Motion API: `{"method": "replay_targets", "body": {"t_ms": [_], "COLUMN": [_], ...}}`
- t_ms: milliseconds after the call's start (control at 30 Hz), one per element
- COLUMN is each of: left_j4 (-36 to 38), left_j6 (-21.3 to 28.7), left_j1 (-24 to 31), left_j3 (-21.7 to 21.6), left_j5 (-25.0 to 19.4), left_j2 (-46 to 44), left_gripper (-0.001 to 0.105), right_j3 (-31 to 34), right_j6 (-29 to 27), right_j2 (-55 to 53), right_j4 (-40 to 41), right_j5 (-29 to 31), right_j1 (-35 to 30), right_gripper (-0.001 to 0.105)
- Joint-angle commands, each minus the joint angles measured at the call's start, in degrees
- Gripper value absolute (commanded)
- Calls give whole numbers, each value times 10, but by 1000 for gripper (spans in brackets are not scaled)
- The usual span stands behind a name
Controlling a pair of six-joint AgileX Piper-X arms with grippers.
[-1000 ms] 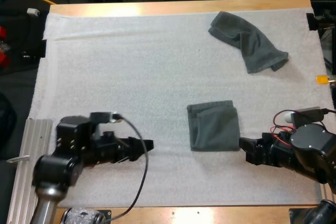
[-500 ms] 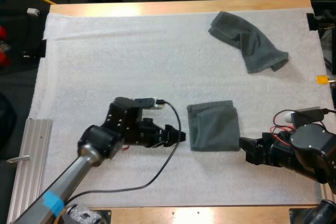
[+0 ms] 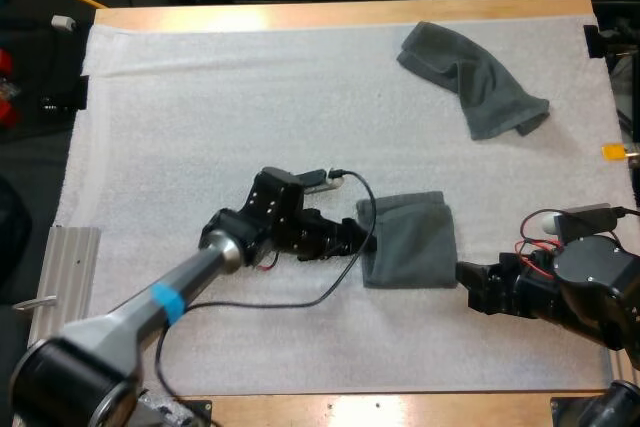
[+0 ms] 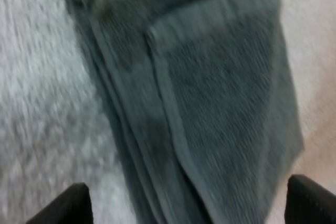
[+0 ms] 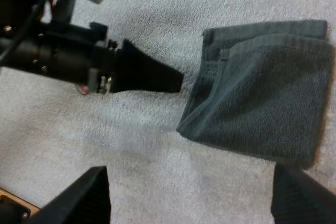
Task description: Pick towel from pile, fold and stack
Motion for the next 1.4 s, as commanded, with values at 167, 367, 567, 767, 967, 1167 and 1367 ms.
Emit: {"method": "replay_targets", "body": {"t_ms": [167, 367, 567, 767, 967, 1167, 1367], "left_j4": [-4, -4, -4, -8, -8, -7, 66], "left_j6": [-22, -53, -72, -100, -122, -122, -56], "left_j1": [-3, -3, -17, -62, -102, -107, -103], "left_j3": [-37, -42, -43, -59, -112, -124, -125], "left_j5": [8, 20, 27, 12, 26, 44, 32], "left_j2": [46, 69, 81, 97, 133, 141, 129], "left_gripper": [70, 69, 69, 69, 69, 52, 10], "right_j3": [-3, -3, -3, -3, -3, -3, -3], "right_j6": [2, 2, 2, 2, 2, 2, 2], "right_j2": [-1, -1, -1, -1, -1, -1, -1], "right_j4": [2, 2, 2, 2, 2, 2, 2], "right_j5": [4, 4, 4, 4, -6, -6, -6], "right_j1": [1, 1, 1, 1, 1, 1, 1], "right_gripper": [63, 63, 63, 63, 63, 63, 63]}}
